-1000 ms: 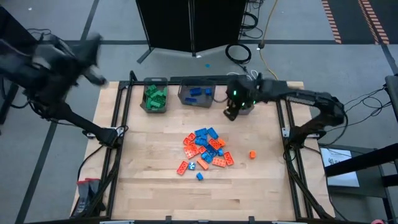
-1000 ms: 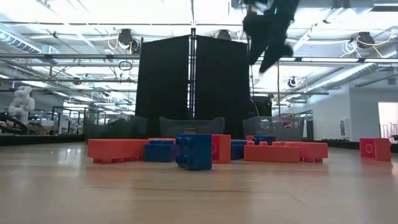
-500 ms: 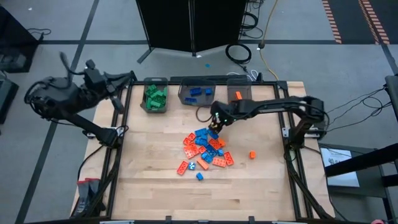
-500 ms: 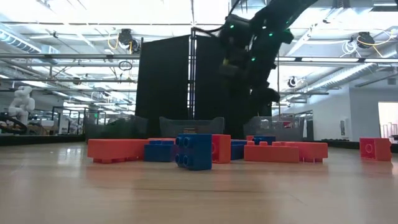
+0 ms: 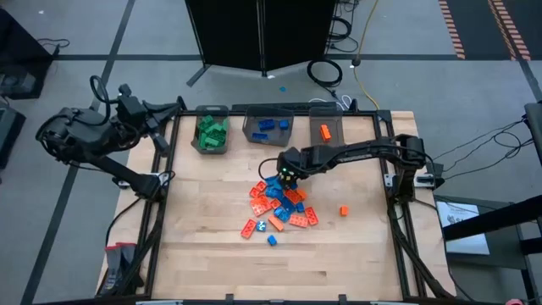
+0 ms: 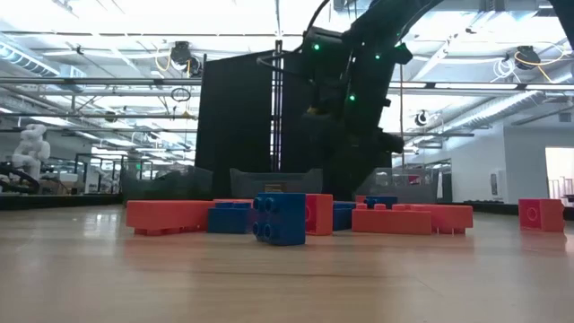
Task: Sort blocks
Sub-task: Put the blue game piece into the middle black bin
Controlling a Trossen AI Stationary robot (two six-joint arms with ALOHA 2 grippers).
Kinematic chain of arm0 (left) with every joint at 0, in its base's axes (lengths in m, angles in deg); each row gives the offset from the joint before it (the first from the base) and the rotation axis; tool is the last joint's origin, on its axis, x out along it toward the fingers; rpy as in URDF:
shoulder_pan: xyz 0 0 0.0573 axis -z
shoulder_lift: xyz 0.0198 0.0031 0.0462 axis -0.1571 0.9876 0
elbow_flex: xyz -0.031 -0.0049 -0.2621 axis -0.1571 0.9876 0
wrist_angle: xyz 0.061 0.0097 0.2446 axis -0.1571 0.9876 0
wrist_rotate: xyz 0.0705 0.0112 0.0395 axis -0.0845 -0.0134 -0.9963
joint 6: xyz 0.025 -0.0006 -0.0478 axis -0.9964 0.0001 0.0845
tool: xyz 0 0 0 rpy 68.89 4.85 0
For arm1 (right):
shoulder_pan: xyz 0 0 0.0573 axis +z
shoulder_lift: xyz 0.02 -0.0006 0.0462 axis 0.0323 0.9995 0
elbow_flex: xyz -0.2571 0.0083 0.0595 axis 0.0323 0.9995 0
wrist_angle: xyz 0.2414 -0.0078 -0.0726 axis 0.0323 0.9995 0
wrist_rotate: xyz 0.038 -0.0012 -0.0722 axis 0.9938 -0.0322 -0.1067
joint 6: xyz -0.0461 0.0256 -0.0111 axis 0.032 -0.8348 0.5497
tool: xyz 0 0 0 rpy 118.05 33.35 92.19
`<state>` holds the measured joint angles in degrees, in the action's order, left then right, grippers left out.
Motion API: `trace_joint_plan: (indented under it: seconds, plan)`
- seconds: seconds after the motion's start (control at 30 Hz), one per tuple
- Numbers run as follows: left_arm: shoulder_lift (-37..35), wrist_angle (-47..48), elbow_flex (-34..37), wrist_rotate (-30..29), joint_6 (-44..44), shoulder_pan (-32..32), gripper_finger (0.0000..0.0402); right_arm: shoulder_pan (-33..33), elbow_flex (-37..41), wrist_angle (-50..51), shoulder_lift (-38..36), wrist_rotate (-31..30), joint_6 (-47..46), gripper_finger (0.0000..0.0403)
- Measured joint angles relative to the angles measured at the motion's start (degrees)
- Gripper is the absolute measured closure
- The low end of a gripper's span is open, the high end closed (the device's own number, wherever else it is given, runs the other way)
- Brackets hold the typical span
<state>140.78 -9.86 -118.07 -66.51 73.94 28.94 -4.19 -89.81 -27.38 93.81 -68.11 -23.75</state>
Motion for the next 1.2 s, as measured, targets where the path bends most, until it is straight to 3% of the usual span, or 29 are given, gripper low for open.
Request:
trace_joint_plan:
  seconds: [0.27, 0.7, 0.97, 1.2]
  plan:
    - [0.04, 0.00, 0.00, 0.22, 0.00, 0.00, 0.0402, 1.12, 0.00, -0.83, 0.00, -0.43, -0.86, 0.0131]
    - [0.13, 1.08, 0.00, 0.24, 2.02, 0.00, 0.0402, 2.07, -0.26, -5.25, 6.04, 1.37, -1.39, 0.0131]
    - [0.13, 2.78, 0.00, 0.24, 2.95, 0.00, 0.0402, 0.99, 0.20, -1.58, 2.28, -5.75, -0.06, 0.0131]
    - [0.13, 3.08, 0.00, 0.24, 2.94, 0.00, 0.0402, -0.77, 0.13, 0.62, -0.64, -5.50, 2.52, 0.0131]
